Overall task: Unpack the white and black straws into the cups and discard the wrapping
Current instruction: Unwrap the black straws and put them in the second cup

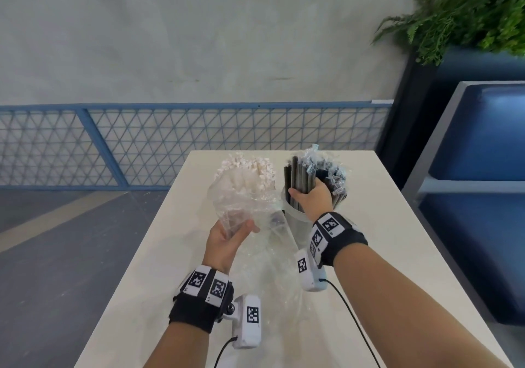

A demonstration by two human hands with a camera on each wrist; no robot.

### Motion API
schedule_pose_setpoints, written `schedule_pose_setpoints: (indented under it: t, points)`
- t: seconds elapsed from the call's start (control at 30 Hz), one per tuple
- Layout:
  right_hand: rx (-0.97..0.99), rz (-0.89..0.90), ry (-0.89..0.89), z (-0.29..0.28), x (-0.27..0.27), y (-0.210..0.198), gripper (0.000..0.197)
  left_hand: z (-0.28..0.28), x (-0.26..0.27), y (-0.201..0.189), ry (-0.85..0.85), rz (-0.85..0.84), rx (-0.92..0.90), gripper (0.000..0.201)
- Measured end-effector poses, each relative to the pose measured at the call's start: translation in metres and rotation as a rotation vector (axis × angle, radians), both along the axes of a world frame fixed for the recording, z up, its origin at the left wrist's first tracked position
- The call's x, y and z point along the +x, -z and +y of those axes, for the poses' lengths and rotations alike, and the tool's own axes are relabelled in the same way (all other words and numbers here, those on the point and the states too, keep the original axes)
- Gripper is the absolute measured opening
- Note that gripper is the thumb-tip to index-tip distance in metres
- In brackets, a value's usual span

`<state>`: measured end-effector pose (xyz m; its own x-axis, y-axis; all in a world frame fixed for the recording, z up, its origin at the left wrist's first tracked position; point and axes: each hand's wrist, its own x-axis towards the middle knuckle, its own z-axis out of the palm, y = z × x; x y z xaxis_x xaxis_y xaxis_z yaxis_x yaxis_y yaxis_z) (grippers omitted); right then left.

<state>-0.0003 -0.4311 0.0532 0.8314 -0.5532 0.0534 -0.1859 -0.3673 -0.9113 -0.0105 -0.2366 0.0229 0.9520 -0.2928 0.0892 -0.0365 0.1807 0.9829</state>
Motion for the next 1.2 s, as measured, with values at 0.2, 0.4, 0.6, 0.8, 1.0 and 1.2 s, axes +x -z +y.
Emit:
schedule_pose_setpoints:
  t: [0.2, 0.4, 0.6, 0.8, 1.0, 1.2]
  points:
    - [-0.053, -0.136, -0.097, 0.005, -0.02, 0.004, 0.079, 0.019, 0.0, 0.003, -0.105, 0.012, -0.029, 0.061]
    - [-0.203, -0.556, -0.01, 0.028, -0.084, 0.03, 0.051, 0.026, -0.011, 0.01, -0.177, 0.127, -0.121, 0.079]
    - [0.691, 0.186, -0.177, 0.03, -0.115, 0.077, 0.062, 0.019, -0.02, 0.02, -0.181, 0.221, -0.147, 0.065]
    - [0.959, 0.144, -0.164, 0.017, -0.119, 0.082, 0.052, 0.016, -0.031, 0.03, -0.173, 0.233, -0.025, 0.059]
    - [0.746, 0.063, -0.115, 0.011, -0.126, 0.09, 0.039, 0.041, -0.033, 0.033, -0.681, -0.259, 0.529, 0.106]
    - [0.657, 0.048, -0.128, 0.015, -0.123, 0.09, 0.038, 0.053, -0.039, 0.022, -0.452, -0.462, 0.803, 0.054]
